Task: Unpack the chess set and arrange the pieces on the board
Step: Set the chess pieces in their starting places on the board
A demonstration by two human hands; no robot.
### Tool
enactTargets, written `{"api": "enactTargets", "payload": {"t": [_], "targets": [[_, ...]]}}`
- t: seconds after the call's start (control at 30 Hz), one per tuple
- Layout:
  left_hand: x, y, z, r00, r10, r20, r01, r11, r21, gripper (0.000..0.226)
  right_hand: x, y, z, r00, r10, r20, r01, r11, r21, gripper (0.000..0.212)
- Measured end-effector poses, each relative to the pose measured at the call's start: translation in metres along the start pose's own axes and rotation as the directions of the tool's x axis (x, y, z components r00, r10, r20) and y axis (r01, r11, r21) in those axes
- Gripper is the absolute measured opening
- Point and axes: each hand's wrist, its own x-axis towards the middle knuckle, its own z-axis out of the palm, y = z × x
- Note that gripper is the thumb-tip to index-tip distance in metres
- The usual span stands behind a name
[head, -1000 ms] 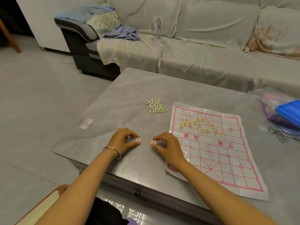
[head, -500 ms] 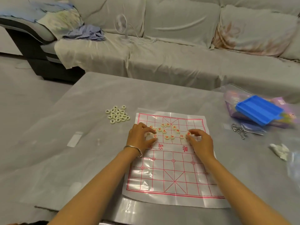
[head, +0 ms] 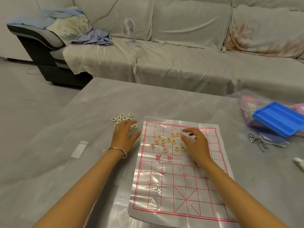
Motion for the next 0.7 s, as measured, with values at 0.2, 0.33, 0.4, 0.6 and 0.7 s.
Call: {"api": "enactTargets", "payload": {"t": [0.2, 0.33, 0.4, 0.6, 0.7], "targets": [[0.054, -0.047, -0.017, 0.967, -0.127, 0.219, 0.044, 0.936, 0.349, 0.063, 0.007, -0.056, 0.078, 0.946, -0.181, 0.269, 0.166, 0.983, 0.077, 0.023], [0.085, -0.039, -0.005, 0.924, -0.149, 0.353, -0.039, 0.880, 0.474, 0.060, 0.014, -0.058, 0.093, 0.961, -0.153, 0.230, 0.133, 0.986, 0.097, 0.021], [0.092, -0.036, 0.004, 0.920, -0.143, 0.365, -0.065, 0.863, 0.501, 0.061, 0.016, -0.050, 0.093, 0.969, -0.126, 0.213, 0.111, 0.991, 0.079, 0.020], [0.084, -0.045, 0.017, 0.935, -0.087, 0.343, -0.133, 0.811, 0.570, 0.055, 0.016, -0.035, 0.096, 0.982, -0.104, 0.157, 0.092, 0.992, 0.082, 0.019], [0.065, -0.045, 0.012, 0.928, -0.061, 0.367, -0.170, 0.808, 0.564, 0.050, 0.010, -0.042, 0.101, 0.977, -0.139, 0.161, 0.127, 0.989, 0.080, 0.018]]}}
